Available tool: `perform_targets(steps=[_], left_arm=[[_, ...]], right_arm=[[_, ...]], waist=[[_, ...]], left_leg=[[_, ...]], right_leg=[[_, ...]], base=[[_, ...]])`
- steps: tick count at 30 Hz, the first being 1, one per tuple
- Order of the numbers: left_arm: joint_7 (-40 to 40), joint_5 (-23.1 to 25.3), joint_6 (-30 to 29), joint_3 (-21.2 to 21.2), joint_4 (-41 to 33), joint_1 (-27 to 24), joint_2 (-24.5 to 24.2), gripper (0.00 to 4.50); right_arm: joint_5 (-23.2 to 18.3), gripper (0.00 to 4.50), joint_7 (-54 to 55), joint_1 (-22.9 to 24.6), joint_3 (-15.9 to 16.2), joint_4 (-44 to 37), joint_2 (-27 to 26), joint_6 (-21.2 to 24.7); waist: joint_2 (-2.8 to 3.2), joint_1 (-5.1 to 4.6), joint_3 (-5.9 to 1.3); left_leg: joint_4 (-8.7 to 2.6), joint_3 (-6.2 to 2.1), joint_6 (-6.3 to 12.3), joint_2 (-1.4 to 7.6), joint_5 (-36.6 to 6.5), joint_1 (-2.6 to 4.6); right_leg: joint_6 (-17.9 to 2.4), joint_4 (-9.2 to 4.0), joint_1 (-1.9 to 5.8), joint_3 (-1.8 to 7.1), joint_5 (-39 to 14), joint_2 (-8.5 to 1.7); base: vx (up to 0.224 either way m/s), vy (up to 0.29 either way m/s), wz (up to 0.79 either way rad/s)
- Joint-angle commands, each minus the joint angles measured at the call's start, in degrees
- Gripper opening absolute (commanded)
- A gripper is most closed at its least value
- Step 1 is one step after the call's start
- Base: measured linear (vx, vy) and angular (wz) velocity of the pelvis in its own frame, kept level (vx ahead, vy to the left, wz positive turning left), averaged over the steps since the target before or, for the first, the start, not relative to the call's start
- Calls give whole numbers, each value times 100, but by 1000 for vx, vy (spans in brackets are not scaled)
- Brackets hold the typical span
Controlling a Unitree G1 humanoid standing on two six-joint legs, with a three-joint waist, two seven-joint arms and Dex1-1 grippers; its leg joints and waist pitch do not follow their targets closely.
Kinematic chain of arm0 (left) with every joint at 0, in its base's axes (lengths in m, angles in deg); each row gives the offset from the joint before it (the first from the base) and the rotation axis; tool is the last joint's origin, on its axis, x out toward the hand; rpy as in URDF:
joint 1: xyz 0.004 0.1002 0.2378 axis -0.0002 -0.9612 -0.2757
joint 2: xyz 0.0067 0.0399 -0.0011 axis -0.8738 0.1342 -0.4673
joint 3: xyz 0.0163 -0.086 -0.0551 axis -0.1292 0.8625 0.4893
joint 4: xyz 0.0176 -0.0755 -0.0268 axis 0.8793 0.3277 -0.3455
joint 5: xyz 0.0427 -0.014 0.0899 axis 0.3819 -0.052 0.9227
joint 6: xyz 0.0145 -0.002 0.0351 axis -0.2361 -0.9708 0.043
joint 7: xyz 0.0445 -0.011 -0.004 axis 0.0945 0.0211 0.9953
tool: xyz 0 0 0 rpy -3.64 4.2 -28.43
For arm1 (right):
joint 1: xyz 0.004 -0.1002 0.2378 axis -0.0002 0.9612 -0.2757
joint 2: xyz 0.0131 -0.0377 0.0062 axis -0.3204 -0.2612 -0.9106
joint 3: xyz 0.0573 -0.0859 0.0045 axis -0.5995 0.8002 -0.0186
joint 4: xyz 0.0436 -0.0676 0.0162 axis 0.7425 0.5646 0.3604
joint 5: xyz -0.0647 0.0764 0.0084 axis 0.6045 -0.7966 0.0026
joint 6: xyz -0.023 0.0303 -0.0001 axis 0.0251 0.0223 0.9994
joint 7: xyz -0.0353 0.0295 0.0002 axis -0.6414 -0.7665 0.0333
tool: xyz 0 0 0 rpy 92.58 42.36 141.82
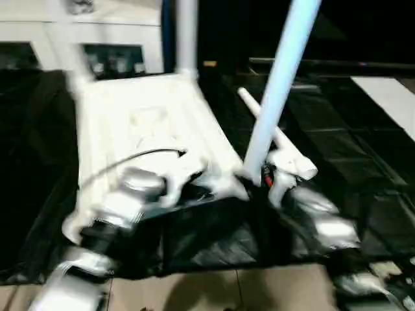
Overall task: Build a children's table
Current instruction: Rotate leg to tighten
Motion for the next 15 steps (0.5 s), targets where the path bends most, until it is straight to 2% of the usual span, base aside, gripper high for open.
perform_targets(steps=[1,3,4,5,9,11,14,15], left_arm=[[236,-186,-9,-113,-153,5,431,0],[317,-186,10,-115,-149,3,502,0],[329,-179,46,-131,-140,9,530,0],[324,-154,84,-157,-149,10,528,0],[242,-96,115,-224,-202,-1,431,0],[102,-104,165,-234,-246,-16,310,0],[-446,-169,441,-311,-327,-66,-40,0],[-649,-201,535,-346,-356,-88,-161,0]], right_arm=[[324,267,176,49,442,319,-371,99],[407,267,205,42,510,318,-435,19],[414,322,196,34,516,320,-482,-62],[360,336,163,13,460,351,-530,-149],[245,353,-31,-39,391,389,-489,-248],[207,386,-336,-8,431,286,-328,-310],[101,392,-1215,151,580,-72,137,-447],[47,392,-1518,216,637,-204,289,-473]], waist=[[26,21,-272],[9,24,-277],[20,29,-278],[20,24,-277],[38,26,-277],[40,22,-280],[38,29,-304],[35,61,-316]], left_leg=[[-423,-131,77,240,-1712,2],[-427,-128,134,241,-1699,-12],[-427,-125,144,240,-1699,-6],[-427,-121,161,237,-1713,-6],[-437,-125,177,248,-1780,-1],[-450,-130,188,259,-1770,-15],[-439,-120,260,260,-1628,-35],[-430,-116,352,265,-1501,-52]], right_leg=[[-727,-623,192,278,-2757,-481],[-731,-600,194,282,-2658,-479],[-731,-607,188,283,-2651,-478],[-721,-610,185,286,-2666,-479],[-715,-621,174,288,-2685,-484],[-747,-608,190,289,-2563,-481],[-855,-581,221,297,-2226,-485],[-880,-565,250,305,-2010,-489]], base=[[0,0,0],[0,0,0],[0,0,0],[0,0,0],[0,0,0],[0,0,0],[0,0,0],[0,0,0]])
